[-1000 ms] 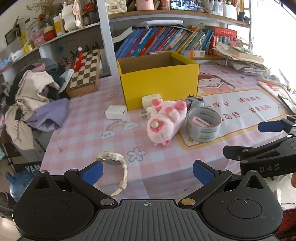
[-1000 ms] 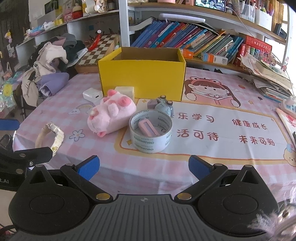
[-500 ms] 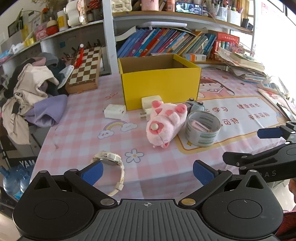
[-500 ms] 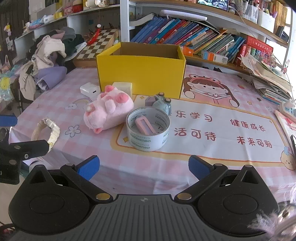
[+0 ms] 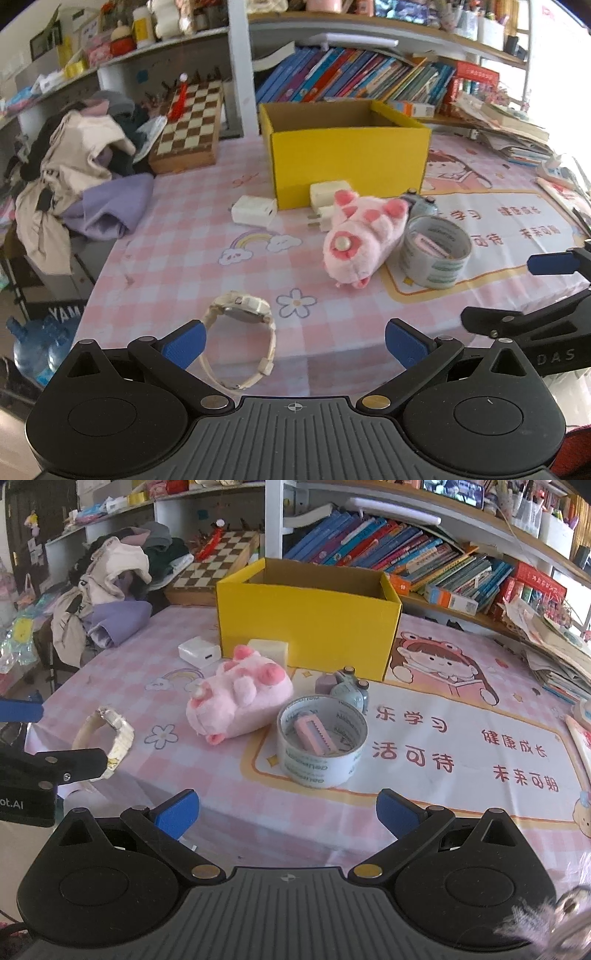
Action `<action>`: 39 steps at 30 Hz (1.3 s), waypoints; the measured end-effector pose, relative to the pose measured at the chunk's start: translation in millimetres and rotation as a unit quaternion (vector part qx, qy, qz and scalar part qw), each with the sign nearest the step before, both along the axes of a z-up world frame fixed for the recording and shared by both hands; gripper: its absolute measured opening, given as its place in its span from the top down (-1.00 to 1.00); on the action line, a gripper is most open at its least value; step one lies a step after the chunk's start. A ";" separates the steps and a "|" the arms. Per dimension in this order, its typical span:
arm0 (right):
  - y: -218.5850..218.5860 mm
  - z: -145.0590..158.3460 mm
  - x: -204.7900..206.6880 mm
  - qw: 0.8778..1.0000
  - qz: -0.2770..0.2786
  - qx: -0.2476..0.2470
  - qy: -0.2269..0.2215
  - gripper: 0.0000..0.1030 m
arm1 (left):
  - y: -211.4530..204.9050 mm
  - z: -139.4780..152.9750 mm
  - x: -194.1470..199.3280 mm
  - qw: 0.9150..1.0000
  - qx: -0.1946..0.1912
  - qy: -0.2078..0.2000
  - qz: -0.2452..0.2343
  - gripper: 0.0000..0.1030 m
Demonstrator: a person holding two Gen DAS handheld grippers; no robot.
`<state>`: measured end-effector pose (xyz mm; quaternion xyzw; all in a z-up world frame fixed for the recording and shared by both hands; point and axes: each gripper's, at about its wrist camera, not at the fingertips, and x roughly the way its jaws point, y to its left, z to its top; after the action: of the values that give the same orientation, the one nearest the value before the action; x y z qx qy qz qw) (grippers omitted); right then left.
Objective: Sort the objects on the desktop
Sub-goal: 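Move left gripper toward the white watch while right gripper approaches the tape roll, then close left gripper on the white watch while right gripper grasps the clear tape roll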
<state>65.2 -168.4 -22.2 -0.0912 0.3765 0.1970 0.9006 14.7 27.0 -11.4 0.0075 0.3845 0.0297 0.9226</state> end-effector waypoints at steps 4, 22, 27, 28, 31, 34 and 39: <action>0.1 -3.7 18.3 1.000 -0.013 -0.004 0.012 -1.00 | 9.0 -6.3 7.7 1.000 -0.005 0.008 0.015 -1.00; 8.1 -26.3 83.9 0.998 -0.001 -0.028 0.060 -1.00 | 35.8 -47.7 55.7 0.996 0.019 0.060 0.057 -0.93; 12.6 -32.2 98.9 0.997 0.005 -0.032 0.067 -1.00 | 41.3 -56.2 63.1 0.995 0.016 0.076 0.065 -0.86; 13.9 -33.2 101.6 0.997 0.006 -0.033 0.068 -1.00 | 42.5 -57.7 64.3 0.995 0.013 0.079 0.067 -0.83; 18.3 -36.2 108.8 0.997 0.012 -0.038 0.069 -1.00 | 47.0 -62.5 68.2 0.993 0.004 0.087 0.074 -0.65; 22.1 -38.5 114.4 0.997 0.020 -0.045 0.065 -1.00 | 53.0 -63.7 69.9 0.993 -0.021 0.083 0.083 -0.52; 25.1 -41.7 122.3 0.996 0.026 -0.053 0.063 -0.96 | 53.2 -62.4 72.6 0.993 -0.026 0.074 0.084 -0.28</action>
<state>187.5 -143.3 -63.9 -0.1364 0.4398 0.2058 0.8635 87.3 80.2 -73.8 -0.0465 0.4520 0.0962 0.8856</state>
